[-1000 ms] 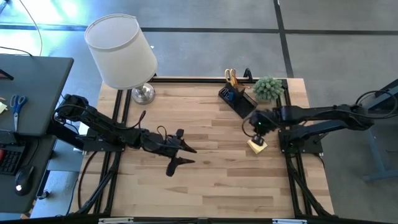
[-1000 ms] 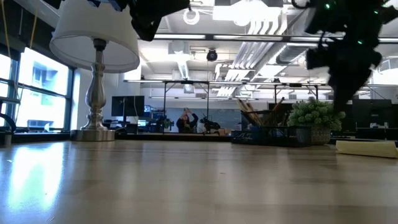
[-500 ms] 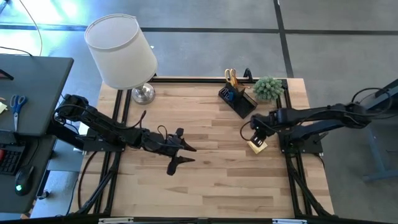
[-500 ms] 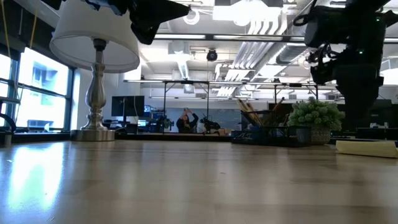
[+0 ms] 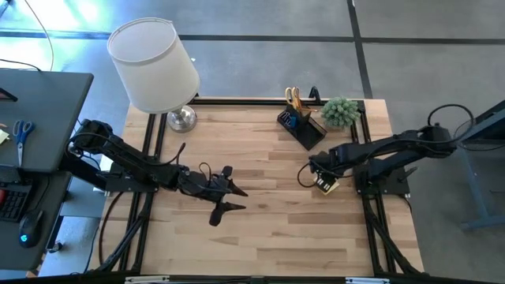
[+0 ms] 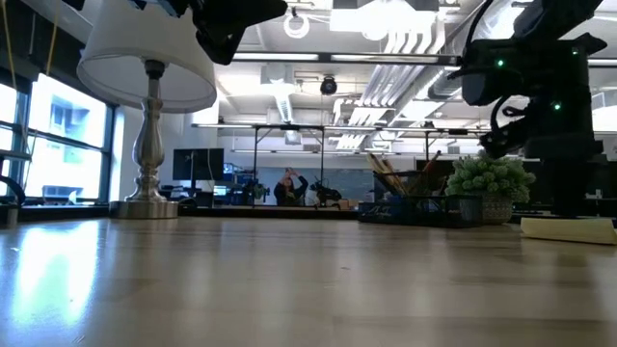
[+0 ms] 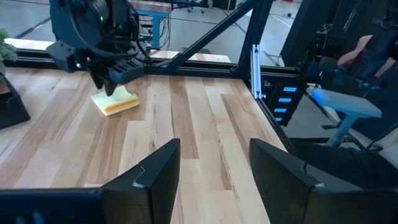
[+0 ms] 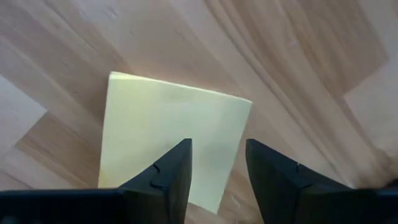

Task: Pick and place office supplies into organizer
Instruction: Put the yellow sticky note into the desk organizer

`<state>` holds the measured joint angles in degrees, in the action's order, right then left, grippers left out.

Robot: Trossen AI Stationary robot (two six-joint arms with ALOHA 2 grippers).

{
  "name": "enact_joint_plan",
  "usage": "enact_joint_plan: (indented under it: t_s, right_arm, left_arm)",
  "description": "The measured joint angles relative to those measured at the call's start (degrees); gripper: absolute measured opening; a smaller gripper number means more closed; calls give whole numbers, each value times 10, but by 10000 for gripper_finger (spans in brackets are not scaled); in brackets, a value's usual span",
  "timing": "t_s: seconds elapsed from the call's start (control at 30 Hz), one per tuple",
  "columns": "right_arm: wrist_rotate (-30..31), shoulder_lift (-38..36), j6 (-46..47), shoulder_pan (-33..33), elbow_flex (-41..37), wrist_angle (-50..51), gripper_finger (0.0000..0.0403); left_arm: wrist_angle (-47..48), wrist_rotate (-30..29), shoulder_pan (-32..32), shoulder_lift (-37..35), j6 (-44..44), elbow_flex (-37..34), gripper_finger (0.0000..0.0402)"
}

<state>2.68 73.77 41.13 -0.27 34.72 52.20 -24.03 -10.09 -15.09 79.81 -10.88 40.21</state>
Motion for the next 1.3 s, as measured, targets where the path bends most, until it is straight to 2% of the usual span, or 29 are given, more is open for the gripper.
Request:
enact_joint_plan:
  t_s: [0.17, 0.53, 0.73, 0.93, 1.03, 1.3]
  right_arm:
    - [-10, 22, -24, 0, 0, -32, 138]
    - [-92, 31, -39, 1, 0, -190, 138]
    - [-98, 31, -41, 7, 0, -186, 138]
    - [-100, 31, -41, 58, 0, -178, 138]
    - [-85, 31, -38, 93, 0, -181, 138]
    - [20, 31, -37, 156, 0, -182, 138]
  left_arm:
    - [1, 0, 0, 0, 1, 0, 179]
    - [2, 0, 0, 0, 1, 0, 179]
    - [2, 0, 0, 0, 1, 0, 179]
    - [2, 0, 0, 0, 1, 0, 179]
    - [2, 0, 0, 0, 1, 0, 179]
    - [2, -11, 1, 0, 1, 0, 179]
